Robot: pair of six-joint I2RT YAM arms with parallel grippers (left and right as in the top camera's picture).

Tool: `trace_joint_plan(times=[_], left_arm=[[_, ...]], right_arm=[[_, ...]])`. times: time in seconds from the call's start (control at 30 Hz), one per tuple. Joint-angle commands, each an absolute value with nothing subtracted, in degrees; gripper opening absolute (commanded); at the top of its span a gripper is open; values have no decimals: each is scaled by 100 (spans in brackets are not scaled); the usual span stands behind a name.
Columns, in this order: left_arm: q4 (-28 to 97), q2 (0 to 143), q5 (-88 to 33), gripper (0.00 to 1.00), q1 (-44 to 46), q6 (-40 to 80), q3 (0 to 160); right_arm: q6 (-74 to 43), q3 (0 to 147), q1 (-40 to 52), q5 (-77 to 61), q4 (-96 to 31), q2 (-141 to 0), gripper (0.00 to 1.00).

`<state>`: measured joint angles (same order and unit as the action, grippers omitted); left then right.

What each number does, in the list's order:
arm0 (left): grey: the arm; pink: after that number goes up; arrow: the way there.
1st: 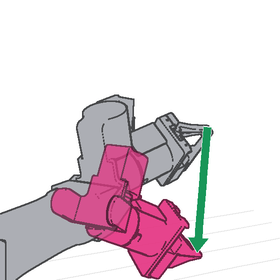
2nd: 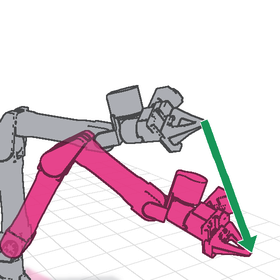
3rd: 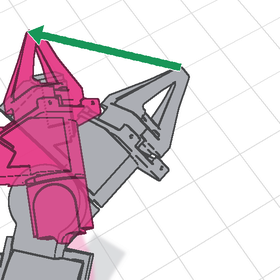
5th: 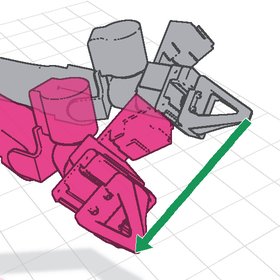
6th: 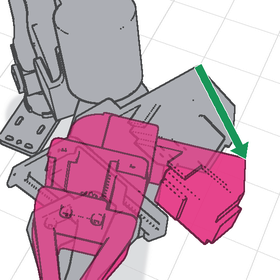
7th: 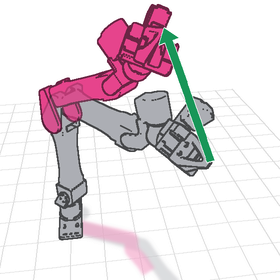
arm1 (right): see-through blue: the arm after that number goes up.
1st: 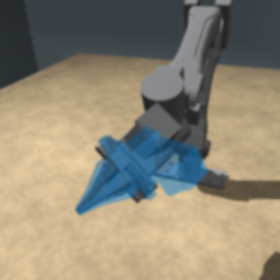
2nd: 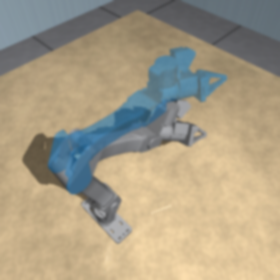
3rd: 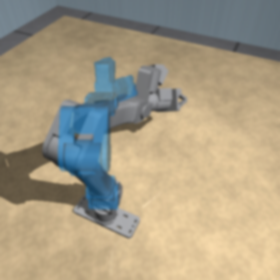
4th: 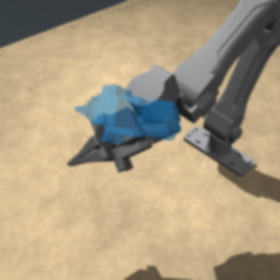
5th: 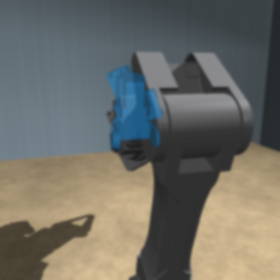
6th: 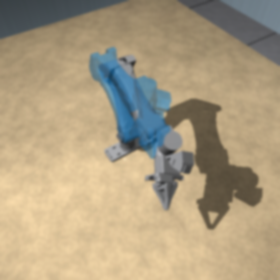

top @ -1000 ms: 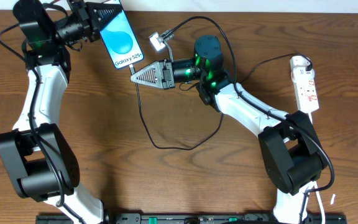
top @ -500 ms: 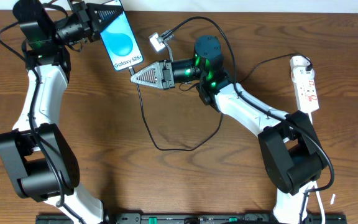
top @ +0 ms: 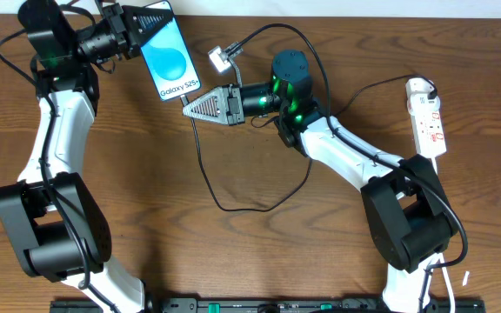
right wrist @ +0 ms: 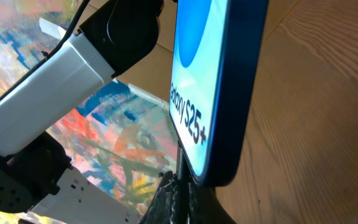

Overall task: Plug charger to phone and switch on socket
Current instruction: 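Push the USB-C plug upward into the phone's bottom port with the right gripper, then open the right gripper and pull it back away from the plugged phone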

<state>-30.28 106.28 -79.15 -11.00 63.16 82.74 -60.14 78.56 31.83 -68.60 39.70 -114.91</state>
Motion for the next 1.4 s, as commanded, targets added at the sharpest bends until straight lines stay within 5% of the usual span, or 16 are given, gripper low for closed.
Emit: trace_joint_plan(times=[0.0,0.57,0.77,0.8,1.1,1.37], left_arm=[[-3052,10468,-8493,7,-1013,6219,8298],[-3055,10468,-8510,7,-1015,6217,8298],[-3052,10468,-8510,7,-1015,6217,8298],[-3055,10468,-8508,7,-1015,6217,8298],[-3055,10468,-8506,8,-1022,6213,8298],[-3052,10468,-8490,7,-1275,6217,8298]], right_arm=[[-5951,7918,3030,-6259,4056,-11507,1],[-5863,7918,3033,-6248,4051,-11507,1],[-5800,7918,3033,-6388,4051,-11507,21],[-5793,7918,3033,-6445,4051,-11507,36],[-5758,7918,3035,-6635,4053,-11507,96],[-5743,7918,3030,-6709,4049,-11507,99]])
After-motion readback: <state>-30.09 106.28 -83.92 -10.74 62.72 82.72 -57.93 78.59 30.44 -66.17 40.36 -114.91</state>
